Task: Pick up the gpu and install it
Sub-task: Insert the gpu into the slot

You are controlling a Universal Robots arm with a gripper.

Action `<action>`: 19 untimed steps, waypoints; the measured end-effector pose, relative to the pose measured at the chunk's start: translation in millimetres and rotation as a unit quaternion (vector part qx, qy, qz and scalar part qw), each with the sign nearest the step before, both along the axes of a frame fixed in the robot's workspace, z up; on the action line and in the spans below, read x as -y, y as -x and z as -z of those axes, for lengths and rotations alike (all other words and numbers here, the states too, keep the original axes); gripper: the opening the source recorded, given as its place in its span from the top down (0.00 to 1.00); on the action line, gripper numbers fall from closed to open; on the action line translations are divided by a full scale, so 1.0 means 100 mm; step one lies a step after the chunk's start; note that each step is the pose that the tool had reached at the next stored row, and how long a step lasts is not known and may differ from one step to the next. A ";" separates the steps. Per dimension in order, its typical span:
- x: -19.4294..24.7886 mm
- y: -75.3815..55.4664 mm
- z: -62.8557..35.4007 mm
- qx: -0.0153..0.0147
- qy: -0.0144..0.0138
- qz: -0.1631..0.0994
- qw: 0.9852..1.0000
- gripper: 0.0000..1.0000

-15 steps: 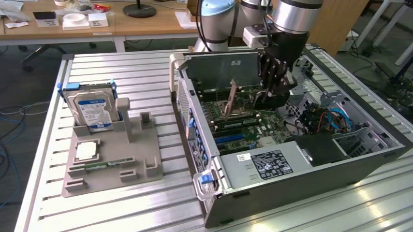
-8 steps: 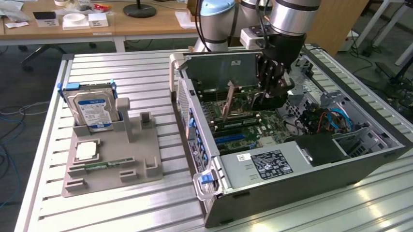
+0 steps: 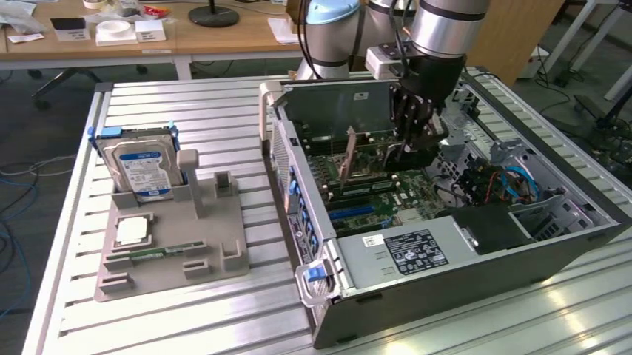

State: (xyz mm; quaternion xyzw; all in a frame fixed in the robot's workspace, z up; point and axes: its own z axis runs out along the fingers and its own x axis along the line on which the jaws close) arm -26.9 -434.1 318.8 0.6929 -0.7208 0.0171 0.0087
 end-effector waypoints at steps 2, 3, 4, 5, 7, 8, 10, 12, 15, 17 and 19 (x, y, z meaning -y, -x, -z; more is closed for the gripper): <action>0.002 0.01 0.007 0.000 0.000 0.000 1.000 0.73; 0.002 0.01 0.010 0.000 0.000 0.000 1.000 0.73; 0.002 0.01 0.012 0.000 0.000 0.000 1.000 0.73; 0.002 0.01 0.013 0.000 0.000 0.000 1.000 0.73; 0.002 0.02 0.019 0.000 0.000 0.000 1.000 0.73; 0.003 0.02 0.020 0.000 0.000 0.000 1.000 0.73; 0.003 0.02 0.021 0.000 0.000 0.000 1.000 0.73; 0.003 0.02 0.021 0.000 0.000 0.000 1.000 0.73; 0.003 0.02 0.022 0.000 0.000 0.000 1.000 0.73; 0.003 0.02 0.023 0.000 0.000 0.000 1.000 0.73; 0.002 0.02 0.039 0.000 0.000 0.000 1.000 0.73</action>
